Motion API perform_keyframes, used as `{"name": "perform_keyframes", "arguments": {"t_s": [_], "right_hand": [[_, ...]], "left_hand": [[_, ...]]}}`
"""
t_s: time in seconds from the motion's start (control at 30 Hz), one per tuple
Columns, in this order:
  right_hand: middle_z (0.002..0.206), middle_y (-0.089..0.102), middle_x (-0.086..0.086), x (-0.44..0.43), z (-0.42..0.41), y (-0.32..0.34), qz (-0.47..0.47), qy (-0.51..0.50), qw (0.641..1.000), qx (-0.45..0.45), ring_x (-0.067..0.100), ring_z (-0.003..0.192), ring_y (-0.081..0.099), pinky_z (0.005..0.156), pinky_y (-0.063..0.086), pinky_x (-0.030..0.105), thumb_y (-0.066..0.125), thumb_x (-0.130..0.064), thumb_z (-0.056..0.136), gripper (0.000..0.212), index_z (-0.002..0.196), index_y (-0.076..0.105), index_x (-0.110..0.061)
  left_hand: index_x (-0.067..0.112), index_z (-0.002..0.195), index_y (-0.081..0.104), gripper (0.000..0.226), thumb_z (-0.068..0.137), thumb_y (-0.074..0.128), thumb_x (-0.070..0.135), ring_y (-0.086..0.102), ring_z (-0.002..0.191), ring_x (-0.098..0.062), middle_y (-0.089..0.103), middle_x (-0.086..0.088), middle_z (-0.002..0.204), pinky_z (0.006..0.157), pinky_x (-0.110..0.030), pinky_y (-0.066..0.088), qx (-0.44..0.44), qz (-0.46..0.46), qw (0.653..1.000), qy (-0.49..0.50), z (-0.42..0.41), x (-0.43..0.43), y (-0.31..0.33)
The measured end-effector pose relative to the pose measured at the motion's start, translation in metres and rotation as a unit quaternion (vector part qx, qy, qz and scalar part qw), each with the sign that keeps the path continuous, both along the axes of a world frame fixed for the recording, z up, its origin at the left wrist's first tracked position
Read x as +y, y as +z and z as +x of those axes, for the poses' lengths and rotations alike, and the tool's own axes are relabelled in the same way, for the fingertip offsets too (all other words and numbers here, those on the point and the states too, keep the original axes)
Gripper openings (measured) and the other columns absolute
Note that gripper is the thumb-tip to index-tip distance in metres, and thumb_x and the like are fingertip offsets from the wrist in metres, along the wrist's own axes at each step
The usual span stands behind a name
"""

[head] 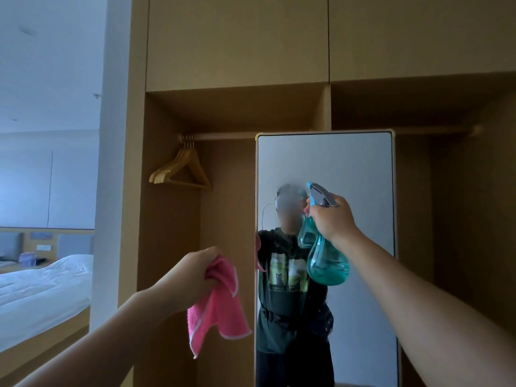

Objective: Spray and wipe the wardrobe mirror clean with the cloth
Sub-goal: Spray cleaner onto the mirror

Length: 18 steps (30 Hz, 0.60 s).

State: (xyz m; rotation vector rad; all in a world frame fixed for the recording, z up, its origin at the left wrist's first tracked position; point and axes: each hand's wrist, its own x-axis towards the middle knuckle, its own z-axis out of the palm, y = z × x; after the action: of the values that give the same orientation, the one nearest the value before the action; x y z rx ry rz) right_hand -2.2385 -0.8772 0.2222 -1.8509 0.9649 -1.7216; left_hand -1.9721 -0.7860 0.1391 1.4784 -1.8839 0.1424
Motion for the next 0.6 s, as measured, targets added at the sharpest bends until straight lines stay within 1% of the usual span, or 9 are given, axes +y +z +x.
{"name": "perform_keyframes", "arguments": {"t_s": [0.1, 0.23, 0.27, 0.33, 0.4, 0.47, 0.53, 0.57, 0.6], "right_hand": [[0.069, 0.053, 0.01, -0.005, -0.001, -0.008, 0.031, 0.029, 0.998, -0.039, 0.019, 0.064, 0.049, 0.046, 0.039, 0.017, 0.055, -0.003, 0.075, 0.022, 0.084, 0.057, 0.016], [0.071, 0.054, 0.019, -0.006, -0.002, -0.028, 0.068, -0.01, 0.997, 0.016, 0.018, 0.068, 0.045, 0.064, 0.037, 0.031, 0.051, -0.036, 0.067, 0.05, 0.097, 0.062, 0.002], [0.073, 0.057, 0.019, -0.005, -0.002, -0.035, 0.07, -0.015, 0.997, 0.024, 0.018, 0.066, 0.046, 0.065, 0.037, 0.031, 0.05, -0.034, 0.068, 0.047, 0.098, 0.064, -0.002], [0.075, 0.063, 0.015, -0.002, 0.0, -0.049, 0.073, -0.006, 0.997, 0.021, 0.016, 0.061, 0.048, 0.059, 0.038, 0.027, 0.053, -0.019, 0.076, 0.03, 0.099, 0.067, -0.007], [0.08, 0.065, 0.019, -0.001, 0.003, -0.063, 0.083, 0.005, 0.996, 0.012, 0.017, 0.063, 0.05, 0.051, 0.039, 0.023, 0.053, -0.007, 0.081, 0.025, 0.1, 0.069, -0.009], [0.072, 0.059, 0.019, 0.001, 0.006, -0.076, 0.089, 0.016, 0.996, 0.016, 0.016, 0.057, 0.047, 0.043, 0.035, 0.015, 0.051, -0.002, 0.083, 0.02, 0.094, 0.068, -0.007], [0.066, 0.055, 0.02, 0.003, 0.007, -0.089, 0.097, 0.026, 0.995, 0.022, 0.014, 0.046, 0.042, 0.038, 0.033, 0.014, 0.05, 0.0, 0.084, 0.016, 0.088, 0.064, -0.005], [0.075, 0.058, 0.027, 0.004, 0.008, -0.095, 0.096, 0.031, 0.995, 0.024, 0.015, 0.045, 0.047, 0.041, 0.036, 0.015, 0.05, 0.001, 0.085, 0.017, 0.092, 0.064, -0.003], [0.088, 0.061, 0.031, 0.004, 0.009, -0.101, 0.091, 0.04, 0.995, 0.025, 0.022, 0.052, 0.058, 0.048, 0.044, 0.018, 0.05, 0.001, 0.086, 0.02, 0.098, 0.064, -0.003]], "left_hand": [[0.038, 0.083, 0.058, 0.039, 0.083, 0.059, -0.002, 0.061, 0.076, 0.012, 0.066, 0.018, 0.077, 0.058, -0.007, 0.049, 0.013, 0.002, 1.0, -0.009, 0.0, 0.0, -0.004], [0.039, 0.083, 0.058, 0.04, 0.082, 0.06, -0.001, 0.061, 0.076, 0.012, 0.066, 0.019, 0.077, 0.058, -0.008, 0.049, 0.015, 0.006, 1.0, -0.012, 0.0, 0.002, -0.012], [0.039, 0.083, 0.058, 0.04, 0.082, 0.059, -0.001, 0.061, 0.077, 0.011, 0.066, 0.02, 0.078, 0.059, -0.008, 0.049, 0.016, 0.009, 1.0, -0.015, 0.0, 0.002, -0.014], [0.039, 0.083, 0.058, 0.041, 0.082, 0.059, -0.002, 0.062, 0.078, 0.011, 0.065, 0.028, 0.083, 0.06, -0.008, 0.05, 0.016, 0.018, 0.999, -0.022, -0.001, 0.003, -0.021], [0.04, 0.083, 0.058, 0.043, 0.081, 0.058, -0.003, 0.062, 0.078, 0.011, 0.063, 0.034, 0.085, 0.061, -0.009, 0.051, 0.013, 0.026, 0.999, -0.024, -0.002, 0.004, -0.028], [0.041, 0.082, 0.057, 0.043, 0.082, 0.058, -0.002, 0.061, 0.078, 0.012, 0.064, 0.03, 0.083, 0.061, -0.009, 0.051, 0.014, 0.032, 0.999, -0.019, -0.002, 0.003, -0.035], [0.042, 0.082, 0.057, 0.042, 0.082, 0.059, 0.0, 0.062, 0.078, 0.011, 0.066, 0.021, 0.08, 0.06, -0.011, 0.052, 0.017, 0.038, 0.999, -0.013, -0.002, 0.003, -0.042], [0.041, 0.082, 0.057, 0.041, 0.082, 0.059, 0.001, 0.062, 0.078, 0.01, 0.066, 0.019, 0.08, 0.06, -0.013, 0.053, 0.017, 0.042, 0.999, -0.011, -0.002, 0.002, -0.045], [0.041, 0.083, 0.058, 0.04, 0.082, 0.06, 0.001, 0.062, 0.078, 0.01, 0.066, 0.017, 0.081, 0.061, -0.013, 0.053, 0.016, 0.046, 0.999, -0.01, -0.002, 0.002, -0.049]]}}
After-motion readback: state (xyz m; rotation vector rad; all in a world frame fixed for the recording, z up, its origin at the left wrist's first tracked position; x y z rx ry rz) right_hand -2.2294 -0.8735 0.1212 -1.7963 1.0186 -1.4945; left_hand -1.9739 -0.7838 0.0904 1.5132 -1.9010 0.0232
